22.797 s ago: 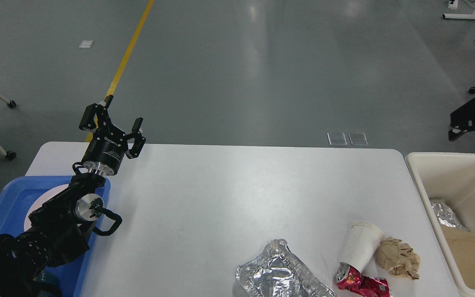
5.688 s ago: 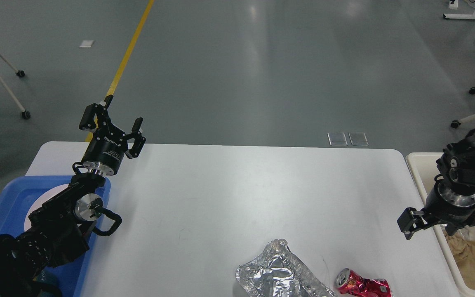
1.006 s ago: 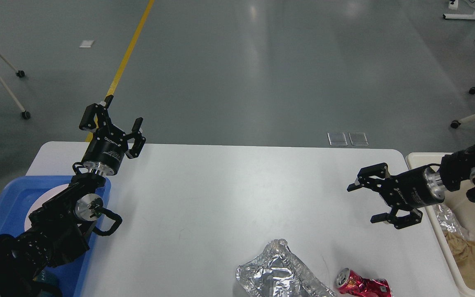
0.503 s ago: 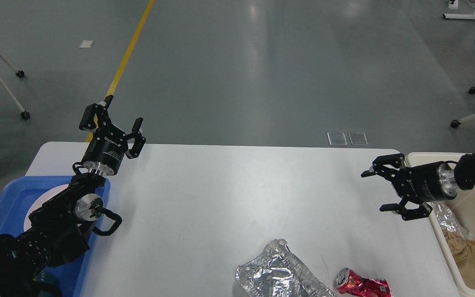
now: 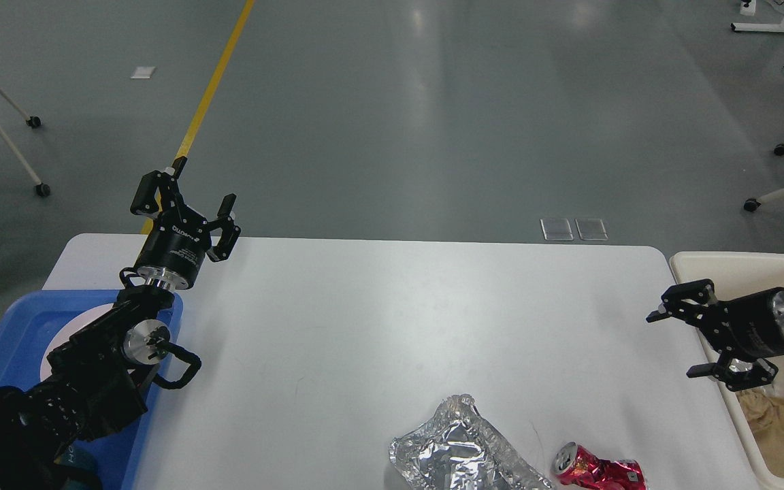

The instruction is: Tidy desktop

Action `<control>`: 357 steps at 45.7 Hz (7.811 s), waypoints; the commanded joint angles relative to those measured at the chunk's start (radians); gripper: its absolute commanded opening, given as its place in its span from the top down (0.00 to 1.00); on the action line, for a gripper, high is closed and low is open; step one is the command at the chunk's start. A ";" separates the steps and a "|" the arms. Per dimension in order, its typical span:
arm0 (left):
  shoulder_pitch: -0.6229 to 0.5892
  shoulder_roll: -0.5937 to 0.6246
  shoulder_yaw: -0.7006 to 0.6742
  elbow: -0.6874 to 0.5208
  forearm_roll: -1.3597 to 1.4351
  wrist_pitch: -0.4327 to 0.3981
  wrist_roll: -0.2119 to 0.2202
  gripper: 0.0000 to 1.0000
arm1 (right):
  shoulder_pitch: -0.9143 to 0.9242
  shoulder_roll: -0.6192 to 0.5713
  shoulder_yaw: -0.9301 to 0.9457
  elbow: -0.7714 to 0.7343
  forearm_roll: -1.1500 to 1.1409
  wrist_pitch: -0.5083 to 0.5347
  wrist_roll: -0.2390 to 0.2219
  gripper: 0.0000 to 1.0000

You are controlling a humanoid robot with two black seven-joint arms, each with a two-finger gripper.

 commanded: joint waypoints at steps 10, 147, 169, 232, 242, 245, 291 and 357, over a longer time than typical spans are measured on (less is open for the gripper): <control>0.000 -0.001 0.000 0.000 0.000 0.000 0.000 0.03 | 0.007 0.033 0.005 0.005 -0.148 0.004 0.007 0.00; 0.000 -0.001 0.000 0.000 0.000 -0.001 0.000 0.03 | -0.125 0.463 -0.114 -0.049 -0.704 0.236 0.010 0.00; 0.000 -0.001 0.000 0.000 0.000 0.000 0.000 0.03 | -0.120 0.446 -0.101 -0.052 -0.633 0.219 0.003 0.00; 0.000 -0.001 0.000 0.000 0.000 0.000 0.000 0.03 | -0.399 -0.178 -0.096 -0.161 -0.143 0.185 0.002 0.00; 0.000 -0.001 0.000 0.000 0.001 0.000 0.000 0.04 | -0.399 -0.264 -0.048 -0.156 0.103 0.188 -0.001 0.00; 0.000 -0.001 0.000 0.000 0.000 0.000 0.000 0.03 | -0.404 -0.273 -0.048 -0.156 0.175 0.183 -0.001 0.00; 0.000 -0.001 0.000 0.000 0.000 0.000 0.000 0.04 | -0.231 -0.063 -0.047 -0.118 -0.116 0.179 0.000 0.00; 0.000 0.001 0.000 0.000 0.000 -0.001 0.000 0.03 | -0.202 -0.095 0.090 -0.103 -0.133 0.096 0.000 0.00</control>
